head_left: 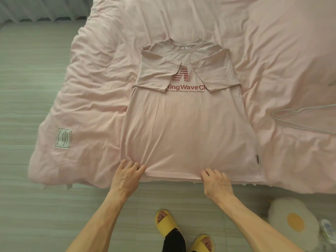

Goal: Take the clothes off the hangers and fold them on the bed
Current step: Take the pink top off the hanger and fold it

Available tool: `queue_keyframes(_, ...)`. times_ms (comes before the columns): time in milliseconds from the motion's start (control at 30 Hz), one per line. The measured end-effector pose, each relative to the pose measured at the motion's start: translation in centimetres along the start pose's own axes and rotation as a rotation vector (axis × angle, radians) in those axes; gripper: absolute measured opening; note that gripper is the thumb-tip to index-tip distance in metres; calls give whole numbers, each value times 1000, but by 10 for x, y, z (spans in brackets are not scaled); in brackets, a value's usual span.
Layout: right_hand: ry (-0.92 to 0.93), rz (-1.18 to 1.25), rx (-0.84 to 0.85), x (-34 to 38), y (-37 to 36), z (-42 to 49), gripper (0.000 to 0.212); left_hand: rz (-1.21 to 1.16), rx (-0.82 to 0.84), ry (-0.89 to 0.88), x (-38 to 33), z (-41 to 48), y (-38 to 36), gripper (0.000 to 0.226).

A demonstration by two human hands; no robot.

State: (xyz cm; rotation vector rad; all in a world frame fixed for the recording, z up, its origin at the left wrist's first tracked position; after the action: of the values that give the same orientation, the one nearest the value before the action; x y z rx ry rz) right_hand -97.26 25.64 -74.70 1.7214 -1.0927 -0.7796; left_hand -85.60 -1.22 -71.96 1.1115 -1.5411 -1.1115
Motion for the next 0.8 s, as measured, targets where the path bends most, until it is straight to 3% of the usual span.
queue_keyframes(133,2,-58,204,0,-8,5,24,-75,75,229,9,0,-5,34)
queue_keyframes(233,-18,116,124,8,-3,6,21,-168,21,433,26,-9,-2,32)
queue_keyframes(367,98,224,-26,42,11,9,16,-112,40,377,39,-17,-10,37)
queue_keyframes(533,165,236,-93,84,31,21,29,-325,-10,589,40,-41,-11,14)
queue_keyframes(700,185,185,-5,110,38,26,42,-489,-56,755,28,-55,-19,19)
queue_keyframes(800,185,146,72,115,38,31,49,-666,-127,993,37,-57,-23,16)
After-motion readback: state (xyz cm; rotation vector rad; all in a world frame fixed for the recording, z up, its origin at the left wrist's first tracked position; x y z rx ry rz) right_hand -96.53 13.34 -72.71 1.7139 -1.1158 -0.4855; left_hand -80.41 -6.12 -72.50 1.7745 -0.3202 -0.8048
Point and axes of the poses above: each hand's wrist, its own z-axis towards the middle knuckle, its own y-axis out of the back of the hand, x = y × z, the point moved 6 cm from there along z, towards the middle knuckle, and after that the axes turned 14 degrees about -y, right-handed, at the moved point
